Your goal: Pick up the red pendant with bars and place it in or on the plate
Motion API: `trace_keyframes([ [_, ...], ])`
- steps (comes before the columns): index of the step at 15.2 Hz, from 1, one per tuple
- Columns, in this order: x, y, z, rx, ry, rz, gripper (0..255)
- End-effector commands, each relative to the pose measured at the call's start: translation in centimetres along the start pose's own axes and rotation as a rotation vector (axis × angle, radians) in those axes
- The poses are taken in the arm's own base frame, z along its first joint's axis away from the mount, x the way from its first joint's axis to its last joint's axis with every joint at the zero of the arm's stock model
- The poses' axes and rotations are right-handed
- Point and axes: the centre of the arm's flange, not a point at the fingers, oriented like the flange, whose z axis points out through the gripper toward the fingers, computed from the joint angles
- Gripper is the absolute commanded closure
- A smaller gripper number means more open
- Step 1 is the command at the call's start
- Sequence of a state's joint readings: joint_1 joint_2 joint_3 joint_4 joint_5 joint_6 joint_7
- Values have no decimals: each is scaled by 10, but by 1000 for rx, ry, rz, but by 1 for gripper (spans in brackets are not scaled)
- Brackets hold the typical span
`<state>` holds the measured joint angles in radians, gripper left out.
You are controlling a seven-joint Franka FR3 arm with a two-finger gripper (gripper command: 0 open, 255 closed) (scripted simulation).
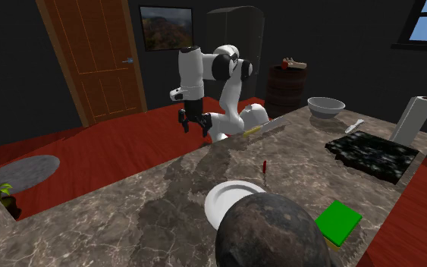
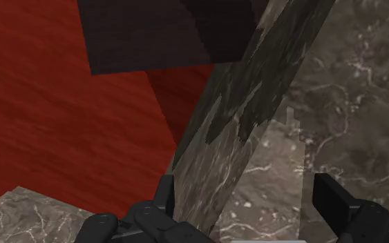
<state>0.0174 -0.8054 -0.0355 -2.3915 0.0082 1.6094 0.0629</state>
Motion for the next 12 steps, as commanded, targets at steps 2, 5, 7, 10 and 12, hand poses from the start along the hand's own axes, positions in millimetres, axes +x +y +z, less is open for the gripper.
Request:
trace_keyframes([
  [2, 3, -13, 0, 0, 2, -13, 0],
  [5, 9, -52, -1, -1, 10, -51, 0],
  [7, 13, -78, -2, -1, 14, -77, 0],
  [10, 17, -117, -3, -2, 22, -115, 0],
  [12, 19, -143, -4, -2, 26, -140, 0],
])
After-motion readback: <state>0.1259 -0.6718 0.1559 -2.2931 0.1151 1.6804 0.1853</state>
